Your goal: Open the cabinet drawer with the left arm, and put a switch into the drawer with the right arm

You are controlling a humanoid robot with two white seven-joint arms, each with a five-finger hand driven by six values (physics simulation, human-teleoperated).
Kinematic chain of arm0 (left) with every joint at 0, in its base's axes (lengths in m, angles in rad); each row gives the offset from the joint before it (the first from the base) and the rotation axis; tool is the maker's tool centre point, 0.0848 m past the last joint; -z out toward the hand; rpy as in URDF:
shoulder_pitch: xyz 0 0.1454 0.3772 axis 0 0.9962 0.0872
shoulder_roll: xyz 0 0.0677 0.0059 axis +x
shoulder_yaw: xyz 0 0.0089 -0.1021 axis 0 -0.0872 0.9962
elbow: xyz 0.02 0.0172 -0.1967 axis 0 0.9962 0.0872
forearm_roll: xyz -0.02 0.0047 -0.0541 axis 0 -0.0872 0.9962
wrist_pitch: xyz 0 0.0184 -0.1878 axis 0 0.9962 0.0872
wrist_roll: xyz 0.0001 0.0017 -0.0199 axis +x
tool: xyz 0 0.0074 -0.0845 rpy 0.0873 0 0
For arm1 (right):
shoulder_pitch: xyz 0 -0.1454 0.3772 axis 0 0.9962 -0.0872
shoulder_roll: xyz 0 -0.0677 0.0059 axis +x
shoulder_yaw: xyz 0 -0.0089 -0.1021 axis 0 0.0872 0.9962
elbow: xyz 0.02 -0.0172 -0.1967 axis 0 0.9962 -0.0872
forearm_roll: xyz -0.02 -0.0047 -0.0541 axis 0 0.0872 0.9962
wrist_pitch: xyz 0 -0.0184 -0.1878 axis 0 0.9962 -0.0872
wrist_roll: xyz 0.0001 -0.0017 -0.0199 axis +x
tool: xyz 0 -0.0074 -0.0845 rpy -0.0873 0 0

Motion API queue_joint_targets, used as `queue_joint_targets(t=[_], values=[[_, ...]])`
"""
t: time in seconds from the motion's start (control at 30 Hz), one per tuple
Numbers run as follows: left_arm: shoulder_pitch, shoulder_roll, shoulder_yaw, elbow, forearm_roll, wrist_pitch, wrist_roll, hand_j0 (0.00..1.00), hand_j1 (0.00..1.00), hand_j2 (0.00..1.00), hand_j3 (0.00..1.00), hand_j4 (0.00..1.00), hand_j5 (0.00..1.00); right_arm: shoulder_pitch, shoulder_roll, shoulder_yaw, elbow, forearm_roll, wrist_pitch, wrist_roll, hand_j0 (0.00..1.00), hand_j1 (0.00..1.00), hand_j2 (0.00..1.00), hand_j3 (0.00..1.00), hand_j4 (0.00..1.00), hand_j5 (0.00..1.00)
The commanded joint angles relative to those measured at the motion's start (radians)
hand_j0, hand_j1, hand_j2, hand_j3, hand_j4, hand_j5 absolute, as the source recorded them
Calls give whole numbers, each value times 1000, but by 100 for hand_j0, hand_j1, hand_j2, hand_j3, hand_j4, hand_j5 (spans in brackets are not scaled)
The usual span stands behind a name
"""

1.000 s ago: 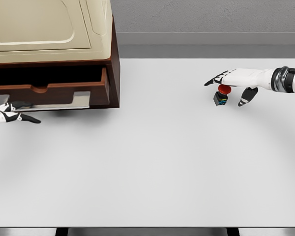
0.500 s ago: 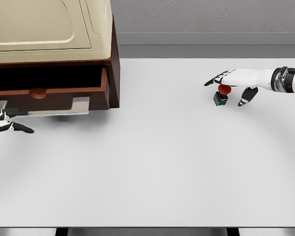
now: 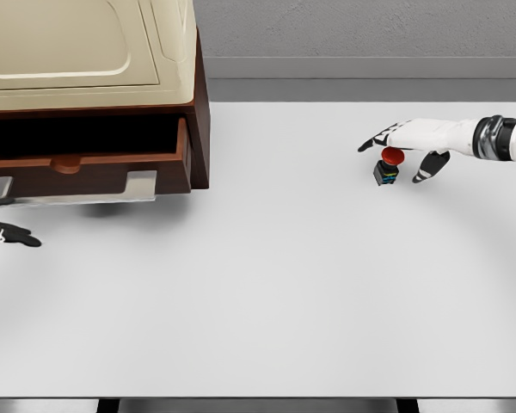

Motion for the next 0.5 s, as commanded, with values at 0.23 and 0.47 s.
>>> queue_joint_targets(t=[0.23,0.47], values=[[-2,94,-56,1,19,0,0,100,100,100,100,100,100,-9,3,14,24,-8,2,0,81,81,81,81,81,81],[-2,94,-85,1,19,0,0,100,100,100,100,100,100,-14,9,14,25,-7,2,0,77,77,77,77,77,77]])
